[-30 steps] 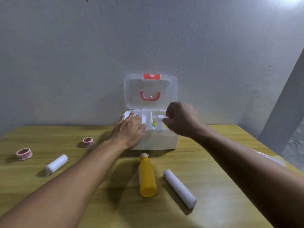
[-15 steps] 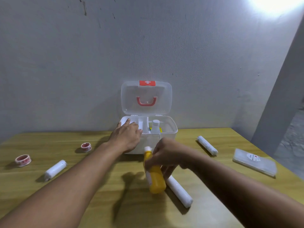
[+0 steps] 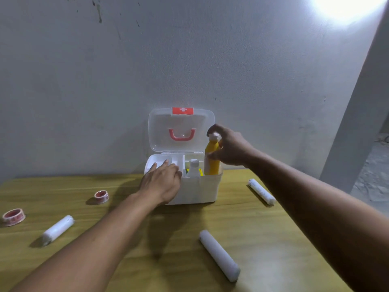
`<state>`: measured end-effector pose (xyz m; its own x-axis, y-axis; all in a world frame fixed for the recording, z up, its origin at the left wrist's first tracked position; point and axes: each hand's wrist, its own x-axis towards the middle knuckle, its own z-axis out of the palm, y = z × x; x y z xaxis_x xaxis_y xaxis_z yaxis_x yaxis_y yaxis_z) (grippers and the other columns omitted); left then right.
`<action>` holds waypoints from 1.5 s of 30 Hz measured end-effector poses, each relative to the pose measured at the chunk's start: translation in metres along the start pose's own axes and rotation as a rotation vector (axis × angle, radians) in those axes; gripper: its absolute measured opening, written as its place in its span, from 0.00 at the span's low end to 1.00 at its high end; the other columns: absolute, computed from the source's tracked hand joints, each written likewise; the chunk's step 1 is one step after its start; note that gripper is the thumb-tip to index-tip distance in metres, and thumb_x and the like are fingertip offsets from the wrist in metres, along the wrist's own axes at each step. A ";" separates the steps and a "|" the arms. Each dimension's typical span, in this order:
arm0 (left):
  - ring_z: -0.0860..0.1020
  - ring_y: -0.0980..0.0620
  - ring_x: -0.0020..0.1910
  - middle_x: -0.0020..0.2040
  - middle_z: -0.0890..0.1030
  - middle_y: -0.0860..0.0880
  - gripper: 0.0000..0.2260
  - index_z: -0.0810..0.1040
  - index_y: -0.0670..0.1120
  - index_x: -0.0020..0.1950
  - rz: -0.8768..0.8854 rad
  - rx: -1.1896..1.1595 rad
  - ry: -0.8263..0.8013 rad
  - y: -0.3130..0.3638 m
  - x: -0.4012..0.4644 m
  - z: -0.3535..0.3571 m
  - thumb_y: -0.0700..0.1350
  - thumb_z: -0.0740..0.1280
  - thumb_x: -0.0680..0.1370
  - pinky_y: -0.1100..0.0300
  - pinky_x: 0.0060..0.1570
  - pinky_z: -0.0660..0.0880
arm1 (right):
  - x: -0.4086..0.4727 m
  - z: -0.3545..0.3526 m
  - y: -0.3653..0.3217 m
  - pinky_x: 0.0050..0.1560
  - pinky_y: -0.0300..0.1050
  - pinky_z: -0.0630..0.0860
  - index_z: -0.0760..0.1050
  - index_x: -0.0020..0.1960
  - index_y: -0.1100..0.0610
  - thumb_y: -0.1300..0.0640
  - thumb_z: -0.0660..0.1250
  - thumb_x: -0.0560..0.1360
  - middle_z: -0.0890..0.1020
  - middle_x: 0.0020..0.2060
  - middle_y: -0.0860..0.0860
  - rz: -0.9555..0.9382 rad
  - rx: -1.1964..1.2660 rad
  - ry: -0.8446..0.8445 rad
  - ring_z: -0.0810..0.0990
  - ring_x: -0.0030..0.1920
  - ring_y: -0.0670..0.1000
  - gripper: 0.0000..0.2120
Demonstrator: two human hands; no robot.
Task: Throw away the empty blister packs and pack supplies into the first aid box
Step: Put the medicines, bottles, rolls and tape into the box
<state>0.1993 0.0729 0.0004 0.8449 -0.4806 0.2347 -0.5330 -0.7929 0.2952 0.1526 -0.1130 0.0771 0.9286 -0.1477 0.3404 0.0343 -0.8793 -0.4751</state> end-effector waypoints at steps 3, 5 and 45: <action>0.57 0.49 0.77 0.70 0.71 0.46 0.16 0.73 0.44 0.58 0.020 0.009 -0.016 -0.004 0.003 0.003 0.47 0.48 0.82 0.51 0.76 0.51 | 0.007 0.019 0.012 0.44 0.48 0.78 0.73 0.59 0.50 0.58 0.72 0.70 0.80 0.47 0.54 -0.022 -0.117 -0.082 0.79 0.45 0.56 0.19; 0.57 0.50 0.77 0.70 0.72 0.46 0.15 0.72 0.44 0.56 0.022 0.011 -0.013 -0.005 0.004 0.005 0.46 0.48 0.82 0.51 0.76 0.50 | 0.010 0.028 0.020 0.46 0.48 0.78 0.76 0.54 0.48 0.57 0.70 0.70 0.82 0.47 0.54 -0.019 -0.203 -0.106 0.79 0.45 0.56 0.14; 0.72 0.40 0.69 0.66 0.76 0.39 0.24 0.75 0.38 0.65 0.408 0.073 0.482 0.075 -0.013 0.032 0.44 0.57 0.71 0.42 0.71 0.61 | -0.089 -0.077 0.143 0.45 0.46 0.78 0.76 0.59 0.51 0.62 0.71 0.69 0.79 0.56 0.53 0.271 -0.463 -0.137 0.78 0.50 0.55 0.20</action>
<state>0.1499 0.0079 -0.0107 0.4507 -0.5405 0.7104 -0.7890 -0.6134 0.0338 0.0464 -0.2601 0.0414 0.9224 -0.3629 0.1323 -0.3496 -0.9299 -0.1140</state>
